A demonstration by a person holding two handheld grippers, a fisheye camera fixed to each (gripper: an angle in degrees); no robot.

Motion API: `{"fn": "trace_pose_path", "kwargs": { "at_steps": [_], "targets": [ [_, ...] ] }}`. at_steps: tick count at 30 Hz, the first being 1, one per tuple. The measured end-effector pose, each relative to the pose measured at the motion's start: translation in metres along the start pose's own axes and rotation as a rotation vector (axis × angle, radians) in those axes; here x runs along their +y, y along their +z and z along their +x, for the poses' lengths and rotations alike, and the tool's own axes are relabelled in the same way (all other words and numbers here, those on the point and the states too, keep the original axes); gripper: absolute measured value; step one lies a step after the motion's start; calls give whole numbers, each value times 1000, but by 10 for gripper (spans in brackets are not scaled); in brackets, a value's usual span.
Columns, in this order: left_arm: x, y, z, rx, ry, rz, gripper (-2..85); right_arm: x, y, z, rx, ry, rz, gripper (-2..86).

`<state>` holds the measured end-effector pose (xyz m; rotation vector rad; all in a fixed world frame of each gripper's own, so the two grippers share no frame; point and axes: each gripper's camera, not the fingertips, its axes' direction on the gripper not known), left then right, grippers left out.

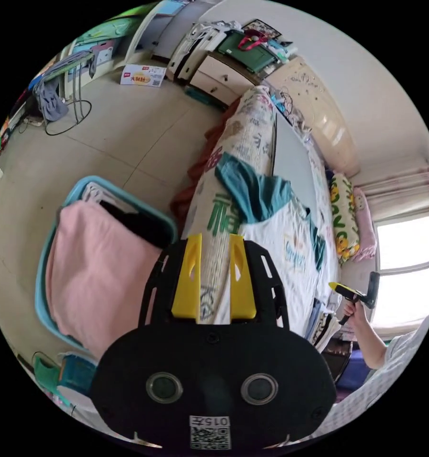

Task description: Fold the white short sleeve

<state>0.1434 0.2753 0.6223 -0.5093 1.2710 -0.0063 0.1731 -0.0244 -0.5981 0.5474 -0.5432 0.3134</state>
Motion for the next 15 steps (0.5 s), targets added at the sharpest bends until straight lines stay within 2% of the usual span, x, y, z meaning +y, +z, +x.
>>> {"fn": "trace_pose_path", "kwargs": {
  "at_steps": [4,7,13,15],
  "targets": [
    [-41,61,-20,52,-44,66,84,-151,55,-69,28,-211,44,62],
    [-59,104,-45,78,-111,52,83,-237,105,-111,50,-308,11,73],
    [-58,162,-55,159,-49,16,83,-335,210,-163,214,-465,-135,109],
    [-52,175,-50,150,-10,16,82,-351,233,-165,211,-474,-187,104]
  ]
}}
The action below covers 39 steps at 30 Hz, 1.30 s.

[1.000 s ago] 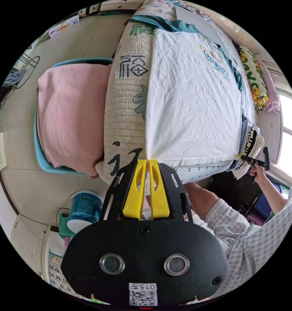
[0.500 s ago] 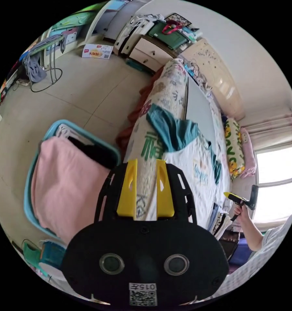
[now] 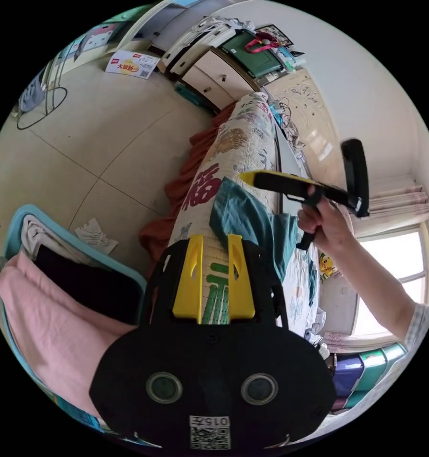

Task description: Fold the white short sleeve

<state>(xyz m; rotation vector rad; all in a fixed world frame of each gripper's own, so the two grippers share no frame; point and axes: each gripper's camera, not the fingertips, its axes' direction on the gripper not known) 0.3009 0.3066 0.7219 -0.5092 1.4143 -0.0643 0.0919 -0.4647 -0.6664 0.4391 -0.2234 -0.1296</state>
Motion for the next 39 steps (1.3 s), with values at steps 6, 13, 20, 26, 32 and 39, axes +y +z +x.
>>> {"fn": "trace_pose_path", "kwargs": {
  "at_steps": [6,13,20,26,32,39],
  "targets": [
    [7,20,0,25,86,-5,87,-5,-4,7,-142,-128,-15,-4],
    [-15,18,4,40,273,-61,106,68,-87,57,-266,8,148,-5],
    [-32,58,13,75,258,-140,99,5,-80,36,-163,-59,123,95],
    [-25,87,57,-25,378,-132,110,-82,-28,-1,-81,-161,-58,63],
    [-38,69,38,54,290,-59,101,-53,-68,5,-157,-155,20,2],
    [-68,62,43,125,386,-106,100,73,-147,36,-298,33,183,-3]
  ]
}}
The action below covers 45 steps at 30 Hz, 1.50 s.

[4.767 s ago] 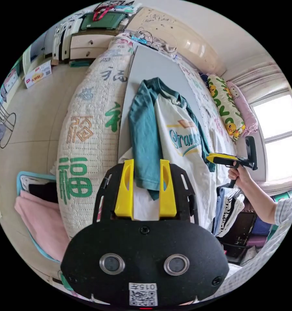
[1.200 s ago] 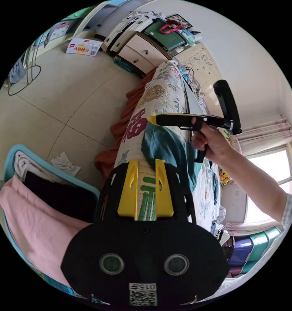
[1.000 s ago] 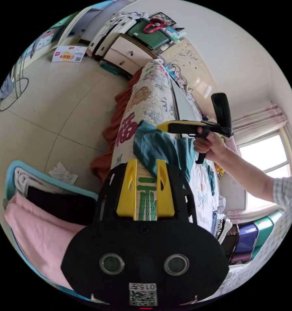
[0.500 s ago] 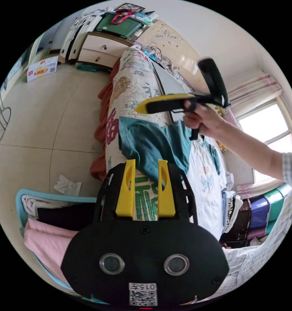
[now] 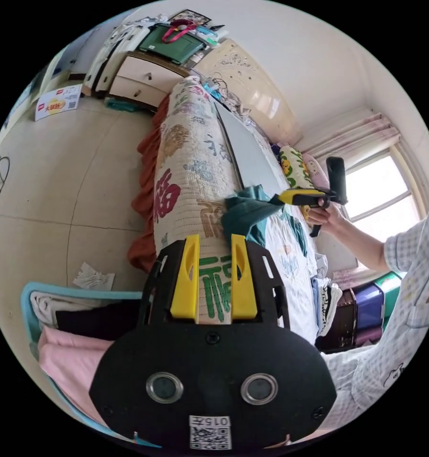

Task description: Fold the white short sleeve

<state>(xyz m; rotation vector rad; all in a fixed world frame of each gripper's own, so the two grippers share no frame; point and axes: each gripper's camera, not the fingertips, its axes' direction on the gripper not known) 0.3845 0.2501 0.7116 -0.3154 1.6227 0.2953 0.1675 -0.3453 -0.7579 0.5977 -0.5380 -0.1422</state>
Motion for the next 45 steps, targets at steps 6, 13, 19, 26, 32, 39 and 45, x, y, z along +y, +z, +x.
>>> {"fn": "trace_pose_path", "kwargs": {
  "at_steps": [6,13,19,26,32,39,45],
  "targets": [
    [-58,23,40,99,218,-116,102,69,-3,1,5,102,14,-3],
    [-84,66,36,172,192,-294,110,117,-4,10,-4,199,47,-3],
    [-88,65,46,218,145,-311,86,136,1,8,4,210,39,-2],
    [-81,9,63,161,123,-203,10,128,-10,1,102,178,66,-2],
    [4,-138,73,77,-99,262,-2,25,-3,-33,146,-11,133,-3],
    [102,-218,92,-190,-352,410,-4,-71,133,-110,237,-304,-89,-3],
    [99,-247,98,-175,-481,411,-4,-64,201,-96,376,-229,-275,1]
  ]
}}
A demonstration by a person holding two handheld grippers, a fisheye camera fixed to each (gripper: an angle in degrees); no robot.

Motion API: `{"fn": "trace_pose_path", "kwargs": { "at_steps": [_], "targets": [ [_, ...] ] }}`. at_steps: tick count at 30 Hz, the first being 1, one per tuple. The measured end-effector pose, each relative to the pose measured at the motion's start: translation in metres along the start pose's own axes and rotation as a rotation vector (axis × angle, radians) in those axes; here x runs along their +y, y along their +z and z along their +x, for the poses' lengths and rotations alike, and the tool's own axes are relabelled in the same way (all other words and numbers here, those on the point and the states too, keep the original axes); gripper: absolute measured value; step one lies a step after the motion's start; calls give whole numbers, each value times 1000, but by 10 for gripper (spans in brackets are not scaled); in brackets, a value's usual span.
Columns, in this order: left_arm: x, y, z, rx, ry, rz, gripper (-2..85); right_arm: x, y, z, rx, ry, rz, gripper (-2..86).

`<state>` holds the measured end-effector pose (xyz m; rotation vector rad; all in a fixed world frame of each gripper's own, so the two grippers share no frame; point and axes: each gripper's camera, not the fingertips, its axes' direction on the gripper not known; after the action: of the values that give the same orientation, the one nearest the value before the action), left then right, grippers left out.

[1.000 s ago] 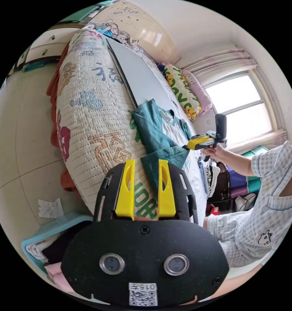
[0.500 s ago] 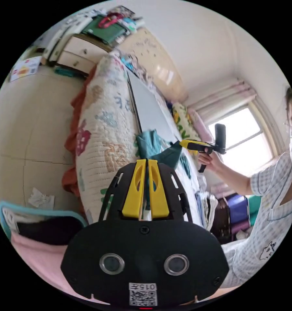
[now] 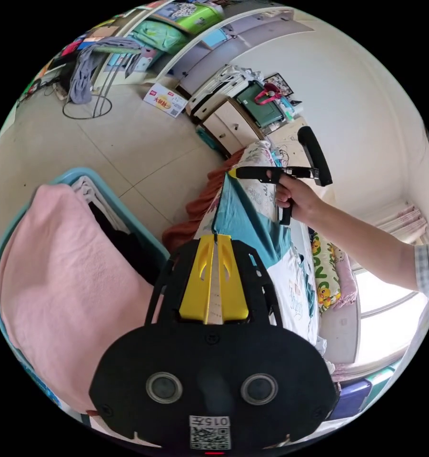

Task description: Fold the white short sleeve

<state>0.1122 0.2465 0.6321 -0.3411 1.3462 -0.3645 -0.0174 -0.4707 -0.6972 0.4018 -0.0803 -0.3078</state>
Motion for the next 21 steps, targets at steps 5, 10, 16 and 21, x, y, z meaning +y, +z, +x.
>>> {"fn": "trace_pose_path", "kwargs": {
  "at_steps": [5,10,16,21],
  "targets": [
    [-24,-15,33,-76,0,-84,-1,18,26,-7,30,83,-91,28],
    [-54,-53,80,-113,29,-122,20,96,-52,9,-199,219,161,62],
    [-74,-109,161,-80,198,-246,55,314,-117,26,-280,465,251,52],
    [-84,-123,258,-78,388,-417,57,527,-122,27,-234,900,177,47]
  ]
}}
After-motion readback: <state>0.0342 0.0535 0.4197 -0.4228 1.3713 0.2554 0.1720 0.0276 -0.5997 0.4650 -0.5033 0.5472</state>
